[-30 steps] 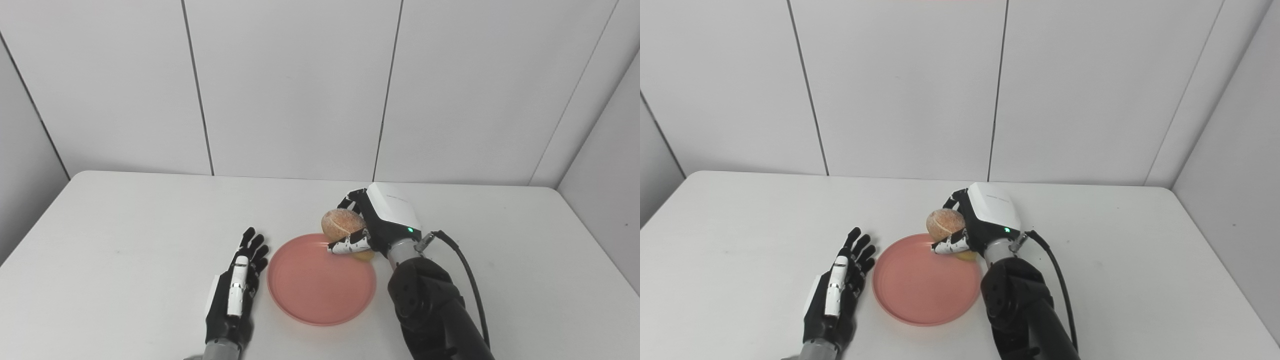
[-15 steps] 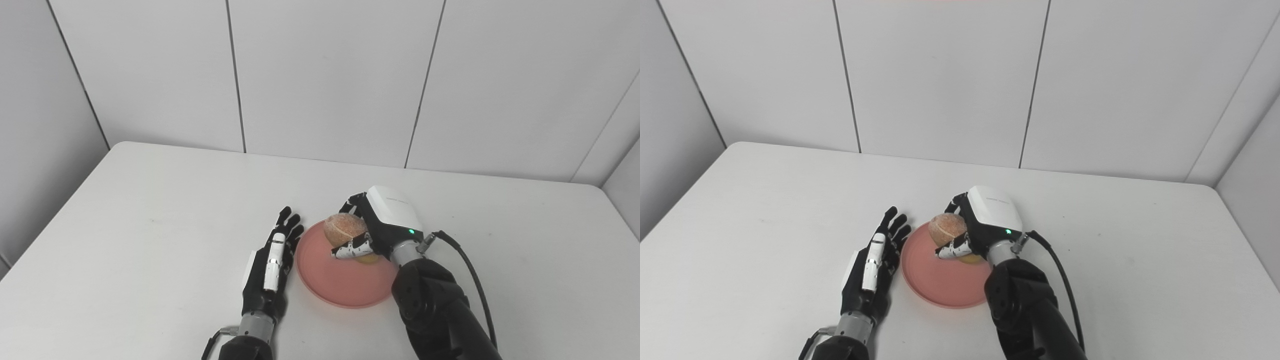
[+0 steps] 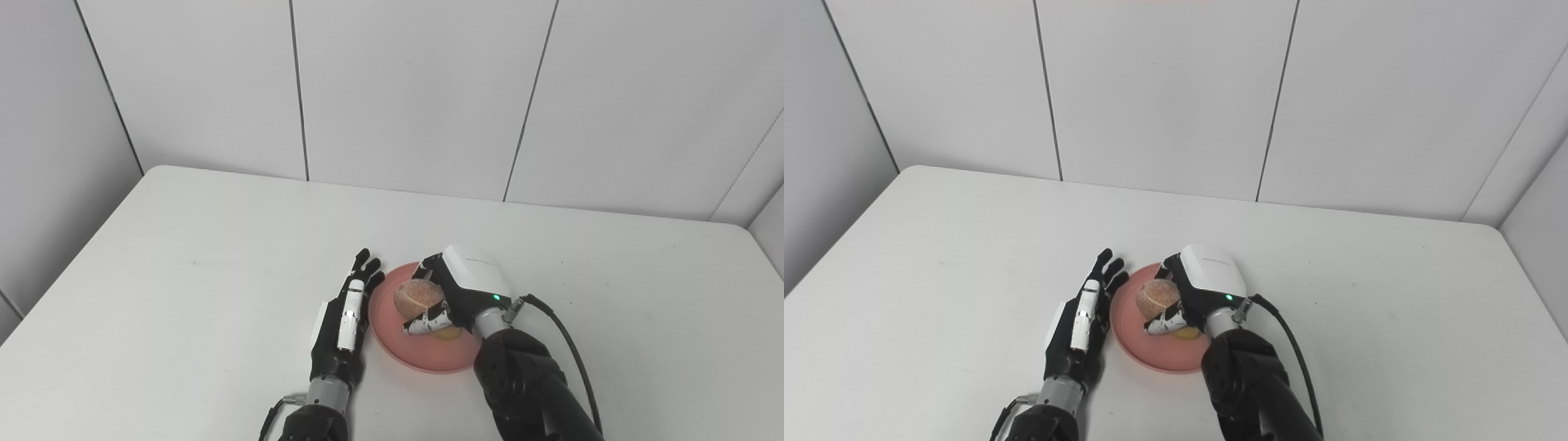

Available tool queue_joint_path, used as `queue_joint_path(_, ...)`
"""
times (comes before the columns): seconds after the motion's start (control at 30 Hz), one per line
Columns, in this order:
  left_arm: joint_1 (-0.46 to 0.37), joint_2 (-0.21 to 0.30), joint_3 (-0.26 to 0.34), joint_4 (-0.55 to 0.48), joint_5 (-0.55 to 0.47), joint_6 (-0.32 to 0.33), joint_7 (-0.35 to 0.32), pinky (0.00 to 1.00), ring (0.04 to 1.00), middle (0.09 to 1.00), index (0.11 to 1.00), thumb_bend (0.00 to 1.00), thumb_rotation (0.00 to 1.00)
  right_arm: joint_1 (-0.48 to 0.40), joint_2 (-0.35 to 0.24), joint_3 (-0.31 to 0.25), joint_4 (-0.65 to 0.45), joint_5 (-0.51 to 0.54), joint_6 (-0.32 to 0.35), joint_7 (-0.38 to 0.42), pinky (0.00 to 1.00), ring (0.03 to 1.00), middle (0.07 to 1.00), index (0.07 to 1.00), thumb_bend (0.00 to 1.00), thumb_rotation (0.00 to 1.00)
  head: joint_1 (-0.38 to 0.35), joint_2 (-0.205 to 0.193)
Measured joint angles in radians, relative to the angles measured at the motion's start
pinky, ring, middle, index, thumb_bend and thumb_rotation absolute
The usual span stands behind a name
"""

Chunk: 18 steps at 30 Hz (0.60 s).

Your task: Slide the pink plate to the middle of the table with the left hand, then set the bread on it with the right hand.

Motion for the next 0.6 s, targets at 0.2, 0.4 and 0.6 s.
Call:
queue_joint_path(0.2,0.000,0.000,0.000,-0.001,0.000,0.000,0.000,0.95,0.932,0.943,0.933,0.42,1.00,0.009,0.001,0.015,0.002,0.002,0.000,-0.017,0.20,0.294,0.419,0.492,0.50,0.13,-0.005,0.005)
queue_joint_path(0.4,0.000,0.001,0.002,-0.002,0.000,0.000,0.000,0.94,0.928,0.938,0.927,0.42,1.00,0.011,0.001,0.028,0.010,0.001,0.000,-0.041,0.22,0.315,0.437,0.492,0.50,0.14,-0.012,0.006)
queue_joint_path(0.6,0.000,0.001,0.003,-0.003,0.000,0.000,0.000,0.94,0.927,0.939,0.929,0.42,1.00,0.013,-0.003,0.039,0.010,-0.006,0.000,-0.051,0.21,0.298,0.410,0.489,0.51,0.14,-0.018,0.006)
